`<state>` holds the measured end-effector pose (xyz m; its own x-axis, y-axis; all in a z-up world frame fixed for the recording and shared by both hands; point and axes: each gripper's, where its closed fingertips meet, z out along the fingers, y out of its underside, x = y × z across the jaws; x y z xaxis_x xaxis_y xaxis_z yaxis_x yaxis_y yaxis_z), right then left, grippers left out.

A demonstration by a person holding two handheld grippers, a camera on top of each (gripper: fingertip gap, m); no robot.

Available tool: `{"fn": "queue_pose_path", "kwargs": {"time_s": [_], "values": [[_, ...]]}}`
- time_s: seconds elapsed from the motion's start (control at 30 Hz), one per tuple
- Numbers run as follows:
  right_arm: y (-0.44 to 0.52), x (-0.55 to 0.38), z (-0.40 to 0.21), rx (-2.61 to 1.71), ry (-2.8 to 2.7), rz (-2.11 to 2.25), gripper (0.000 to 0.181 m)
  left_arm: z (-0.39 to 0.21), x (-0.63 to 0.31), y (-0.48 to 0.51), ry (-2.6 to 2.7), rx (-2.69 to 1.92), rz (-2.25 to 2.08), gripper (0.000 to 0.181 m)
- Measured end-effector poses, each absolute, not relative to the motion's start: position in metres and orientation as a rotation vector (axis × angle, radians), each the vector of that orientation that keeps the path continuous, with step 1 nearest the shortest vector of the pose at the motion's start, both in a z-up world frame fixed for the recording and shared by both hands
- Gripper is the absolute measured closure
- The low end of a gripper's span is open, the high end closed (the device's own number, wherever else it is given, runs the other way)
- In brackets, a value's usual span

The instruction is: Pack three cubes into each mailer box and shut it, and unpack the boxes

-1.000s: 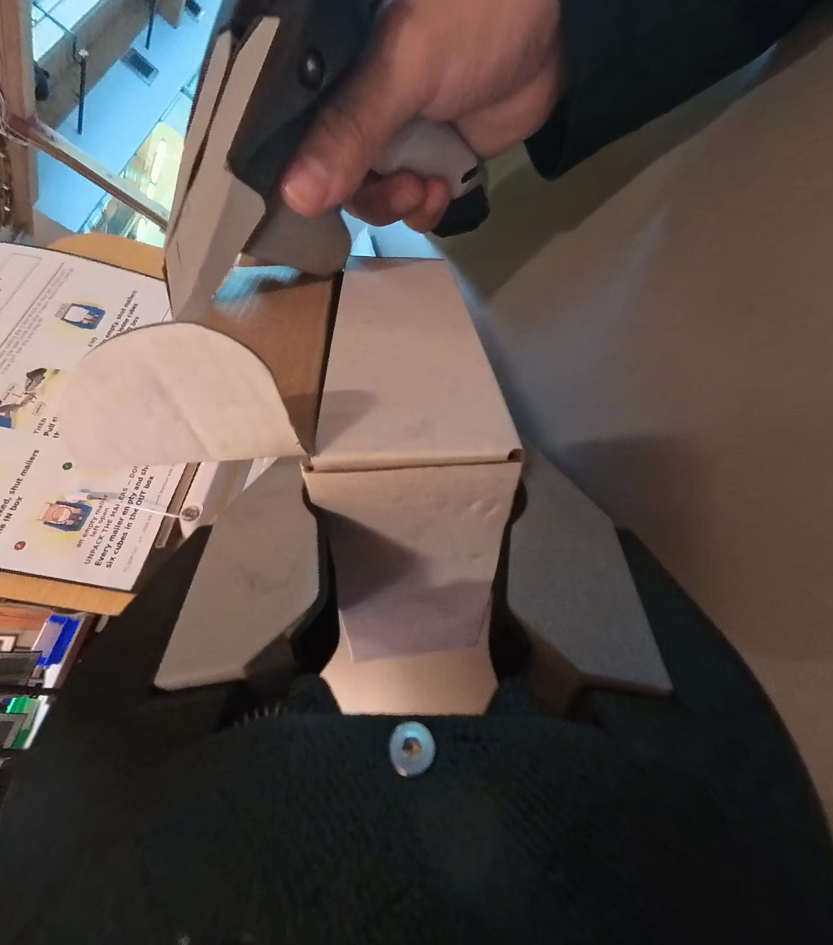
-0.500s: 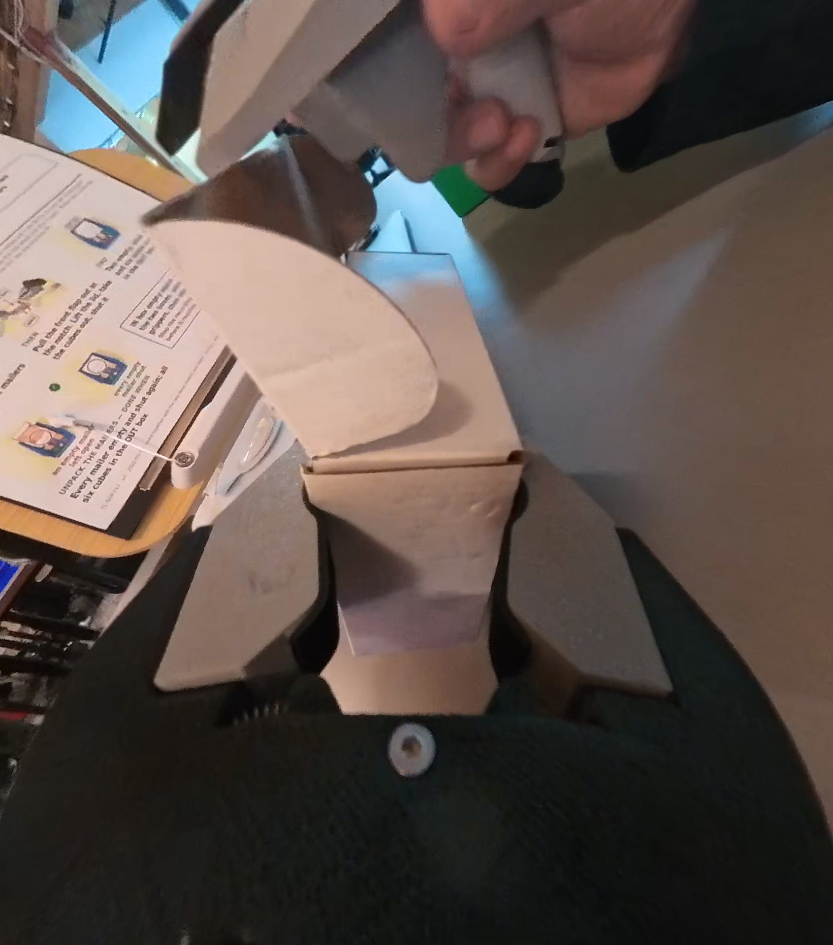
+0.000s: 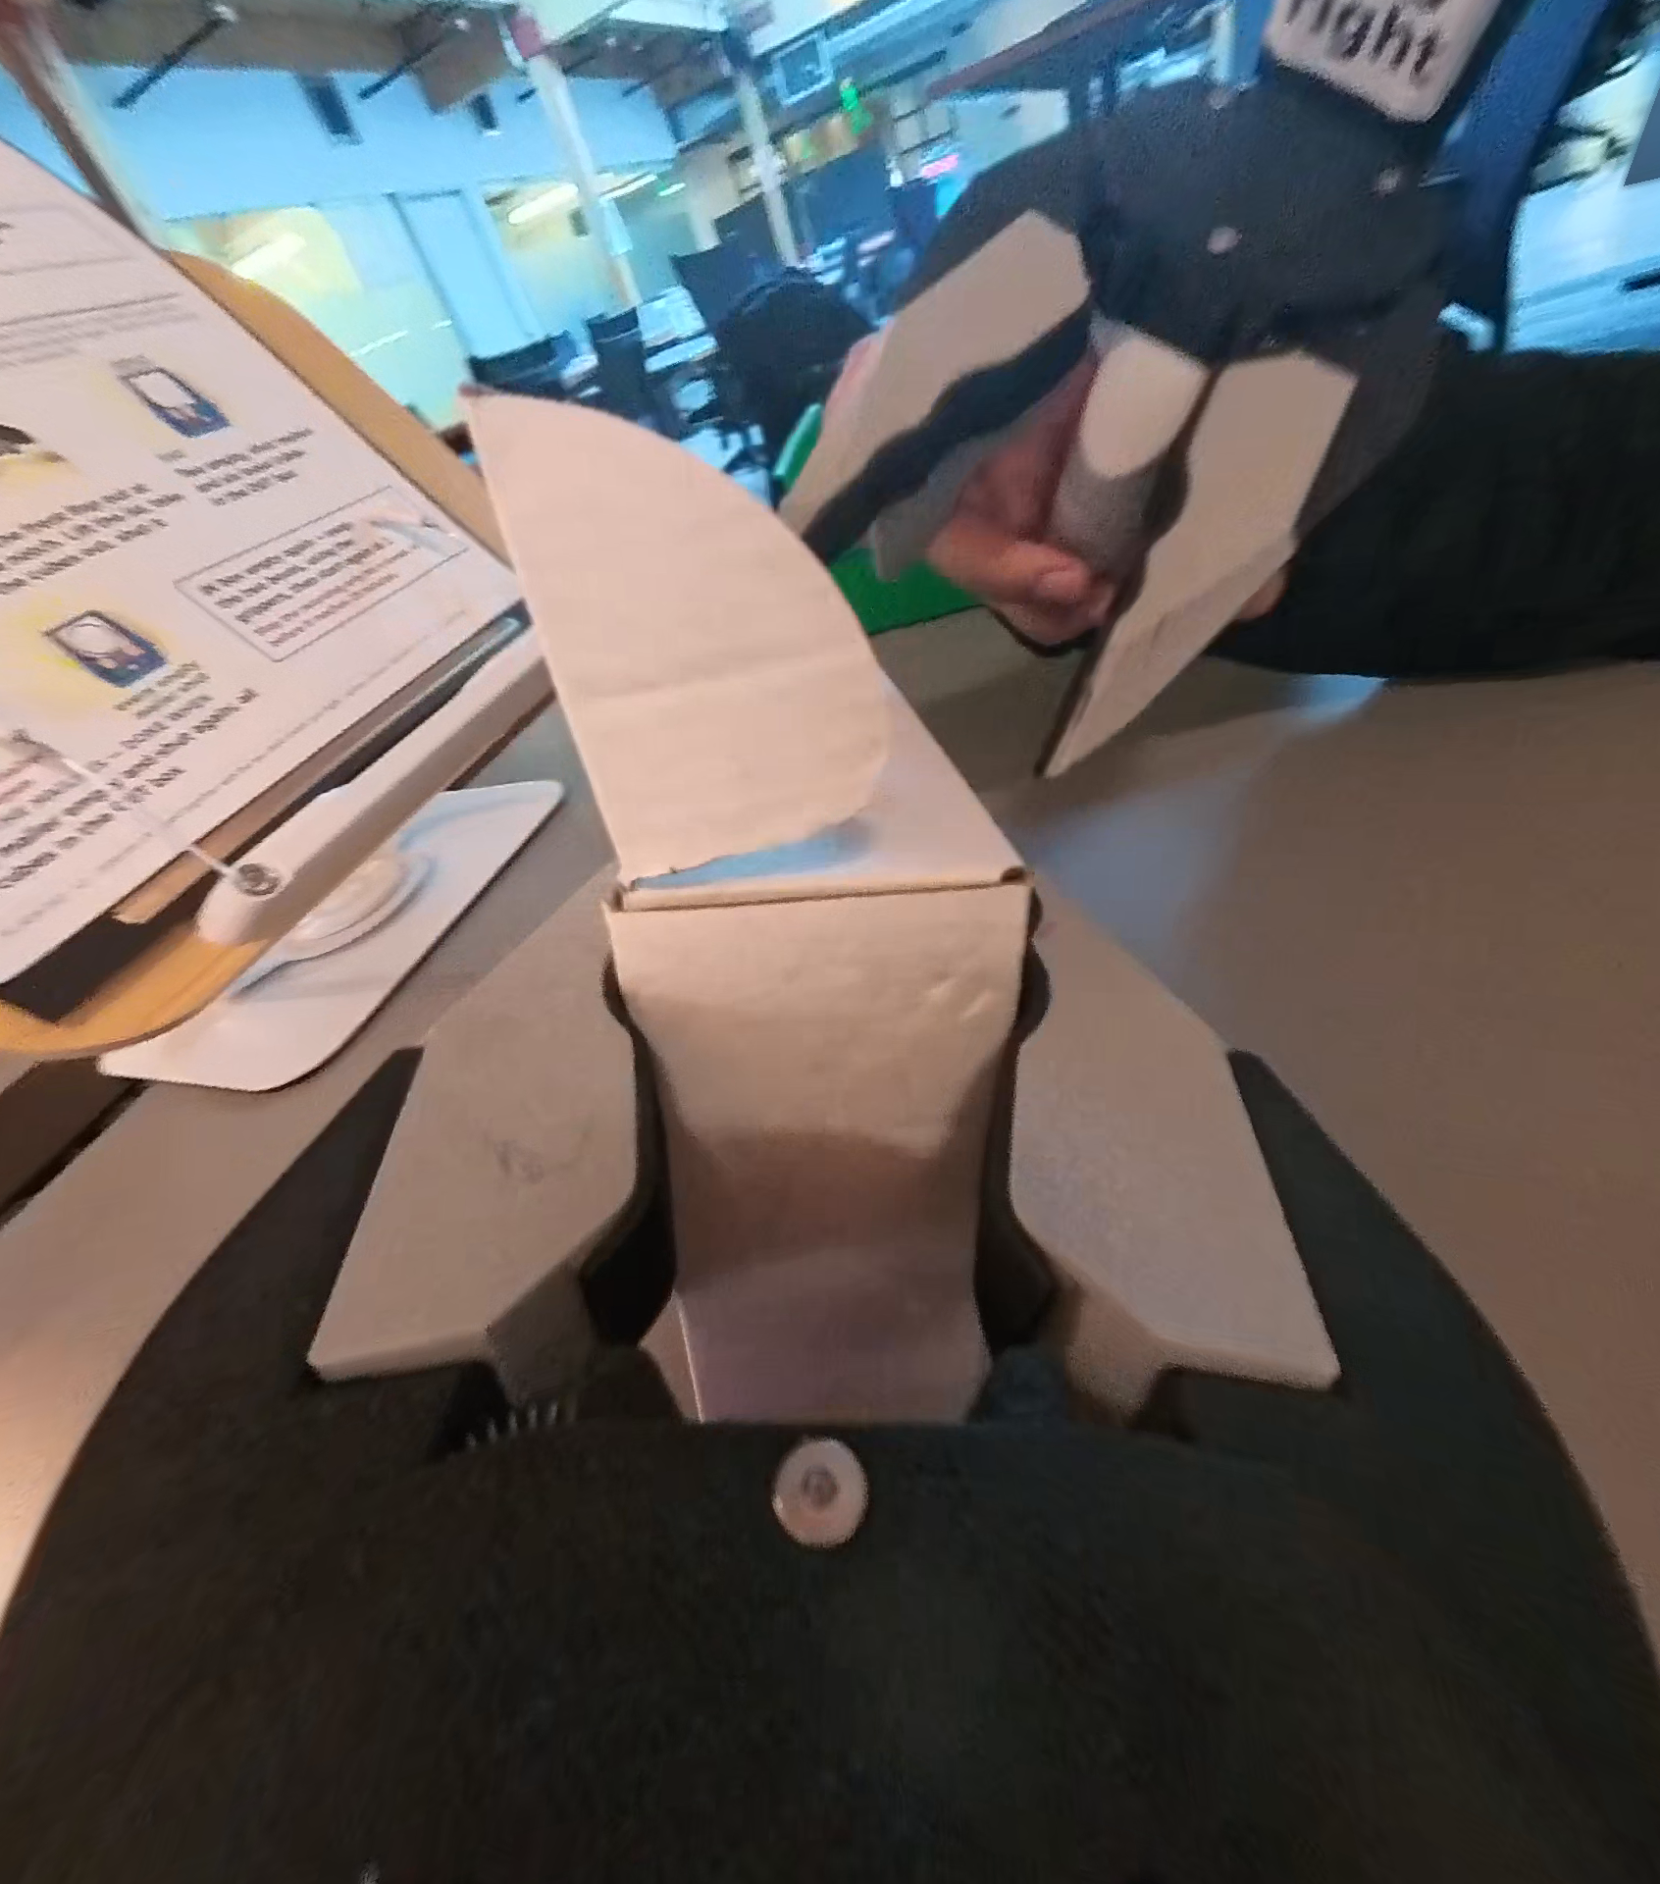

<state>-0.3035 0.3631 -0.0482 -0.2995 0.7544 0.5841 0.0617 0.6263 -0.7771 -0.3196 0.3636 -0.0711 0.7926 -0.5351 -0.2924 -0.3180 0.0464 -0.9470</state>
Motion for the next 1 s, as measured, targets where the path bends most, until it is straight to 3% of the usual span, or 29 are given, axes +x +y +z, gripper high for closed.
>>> {"fn": "queue_pose_path", "kwargs": {"time_s": [0.33,0.47,0.57,0.7,0.9,1.0], "values": [[0.366,-0.296,-0.075,-0.561,-1.888,0.522,0.126,-0.101,-0.309,0.356,0.932,-1.601,-0.052,0.111],[0.368,-0.295,-0.084,-0.504,-1.903,0.385,0.117,-0.102,-0.308,0.356,0.935,-1.625,-0.019,0.111],[0.371,-0.295,-0.082,-0.490,-1.895,0.367,0.124,-0.099,-0.303,0.355,0.905,-1.623,-0.074,0.110],[0.374,-0.293,-0.080,-0.502,-1.888,0.388,0.124,-0.084,-0.294,0.351,0.811,-1.586,-0.255,0.107],[0.377,-0.296,-0.083,-0.508,-1.881,0.352,0.124,-0.019,-0.322,0.343,0.521,-1.354,-0.342,0.125],[0.376,-0.297,-0.083,-0.507,-1.877,0.356,0.124,-0.016,-0.329,0.343,0.489,-1.373,-0.341,0.129]]}}
